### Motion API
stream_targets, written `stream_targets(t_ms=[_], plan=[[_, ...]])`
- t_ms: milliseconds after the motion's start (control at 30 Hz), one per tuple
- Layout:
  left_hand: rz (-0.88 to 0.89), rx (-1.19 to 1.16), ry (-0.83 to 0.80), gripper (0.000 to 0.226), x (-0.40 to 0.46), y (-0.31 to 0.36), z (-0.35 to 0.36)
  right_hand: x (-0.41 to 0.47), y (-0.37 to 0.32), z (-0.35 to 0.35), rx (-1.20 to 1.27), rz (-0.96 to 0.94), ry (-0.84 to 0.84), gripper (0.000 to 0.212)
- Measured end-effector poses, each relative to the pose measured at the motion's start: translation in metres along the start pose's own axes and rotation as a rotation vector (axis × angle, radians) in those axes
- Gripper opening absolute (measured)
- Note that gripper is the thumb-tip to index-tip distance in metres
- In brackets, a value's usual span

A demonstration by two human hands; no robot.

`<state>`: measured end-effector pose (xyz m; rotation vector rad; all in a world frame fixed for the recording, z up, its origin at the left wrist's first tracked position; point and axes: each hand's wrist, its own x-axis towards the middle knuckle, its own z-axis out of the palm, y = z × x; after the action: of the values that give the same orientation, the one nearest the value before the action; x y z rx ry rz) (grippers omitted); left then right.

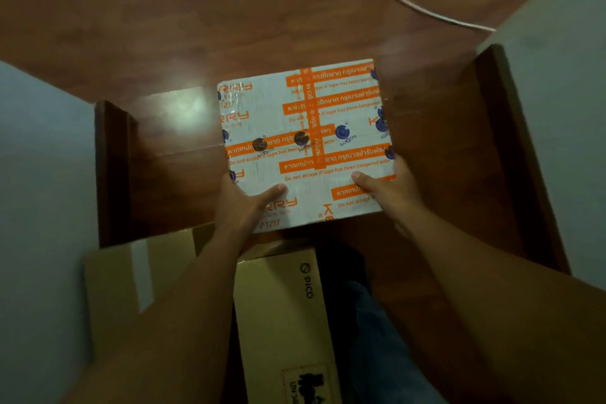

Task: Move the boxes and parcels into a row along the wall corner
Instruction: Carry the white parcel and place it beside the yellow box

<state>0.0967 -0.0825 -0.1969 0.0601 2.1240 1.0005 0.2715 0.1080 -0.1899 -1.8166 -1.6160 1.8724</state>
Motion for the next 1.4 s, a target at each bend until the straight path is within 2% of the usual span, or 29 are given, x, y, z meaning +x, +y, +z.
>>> stream_targets(t_ms=[100,200,367,467,533,800,1033,1200,1333,1400], plan=[[0.091,0.048,-0.142,0.076,-0.028,0.014,0.017,-0.041,0.023,-0.04,0.088,-0.003,0.084,0.057],[0.224,0.111,-0.268,0.054,-0.073,0.026,0.043,-0.09,0.056,-0.084,0.211,-0.004,0.175,0.054],[0.352,0.212,-0.386,0.077,-0.15,0.019,0.097,-0.18,0.132,-0.148,0.341,0.02,0.34,0.052],[0.364,0.275,-0.474,0.093,-0.193,-0.003,0.136,-0.224,0.189,-0.183,0.385,0.054,0.42,0.05],[0.367,0.315,-0.528,0.094,-0.221,-0.026,0.165,-0.251,0.232,-0.204,0.407,0.098,0.468,0.051],[0.346,0.515,-0.699,0.075,-0.341,-0.127,0.266,-0.36,0.399,-0.261,0.51,0.33,0.627,0.057],[0.433,0.78,-0.864,0.078,-0.41,-0.166,0.339,-0.428,0.496,-0.279,0.711,0.48,0.78,0.063],[0.448,0.9,-0.964,0.078,-0.431,-0.19,0.387,-0.448,0.536,-0.287,0.836,0.52,0.829,0.052],[0.414,0.95,-0.997,0.093,-0.439,-0.206,0.415,-0.448,0.557,-0.291,0.788,0.586,0.836,0.056],[0.392,0.952,-0.997,0.117,-0.442,-0.211,0.423,-0.444,0.566,-0.292,0.702,0.626,0.839,0.056]])
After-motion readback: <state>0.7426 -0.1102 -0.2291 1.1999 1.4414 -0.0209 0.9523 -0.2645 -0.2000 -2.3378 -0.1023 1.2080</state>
